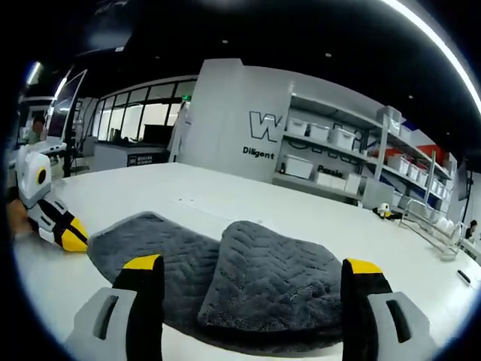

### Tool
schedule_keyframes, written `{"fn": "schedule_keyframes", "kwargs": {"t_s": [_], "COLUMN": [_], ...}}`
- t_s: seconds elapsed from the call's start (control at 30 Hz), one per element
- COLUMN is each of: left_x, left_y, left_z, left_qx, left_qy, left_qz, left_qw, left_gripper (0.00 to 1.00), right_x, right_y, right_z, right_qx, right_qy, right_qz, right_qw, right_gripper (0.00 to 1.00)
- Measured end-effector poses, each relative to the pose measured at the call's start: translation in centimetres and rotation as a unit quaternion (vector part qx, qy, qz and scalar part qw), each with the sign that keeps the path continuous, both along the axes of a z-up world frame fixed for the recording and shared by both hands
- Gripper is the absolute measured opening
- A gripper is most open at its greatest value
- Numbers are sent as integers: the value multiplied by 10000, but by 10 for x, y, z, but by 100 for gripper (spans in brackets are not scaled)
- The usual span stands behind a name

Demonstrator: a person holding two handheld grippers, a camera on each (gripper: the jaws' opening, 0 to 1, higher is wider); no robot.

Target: Open the folded towel by lifting each exposed corner and separating the folded layers until the towel lies flat within the target outline without major curled edges

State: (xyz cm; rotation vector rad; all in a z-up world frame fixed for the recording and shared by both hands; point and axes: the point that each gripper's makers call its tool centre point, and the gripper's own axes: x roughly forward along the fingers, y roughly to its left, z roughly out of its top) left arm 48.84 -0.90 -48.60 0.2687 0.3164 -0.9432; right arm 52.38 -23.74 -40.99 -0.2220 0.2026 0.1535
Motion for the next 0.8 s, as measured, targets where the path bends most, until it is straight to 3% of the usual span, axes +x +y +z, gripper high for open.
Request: {"fn": "schedule_keyframes", "kwargs": {"t_s": [0.33, 0.47, 0.8], "left_x": [-2, -2, 2], "left_y": [1, 4, 14], "left_z": [3, 2, 0], "left_qx": [-6, -90, -112], "left_qy": [-19, 146, 245], "left_qz": [-35, 41, 211], "left_qw": [10000, 9998, 9994], "left_gripper": [3, 3, 3], "right_x": [0, 0, -1], "right_y": [0, 1, 1], "right_z": [1, 1, 0], "right_qx": [-1, -13, -39], "right_qy": [-25, -20, -3], "right_qz": [19, 24, 47], "right_qw": [10000, 10000, 10000], "right_gripper": [99, 99, 99]}}
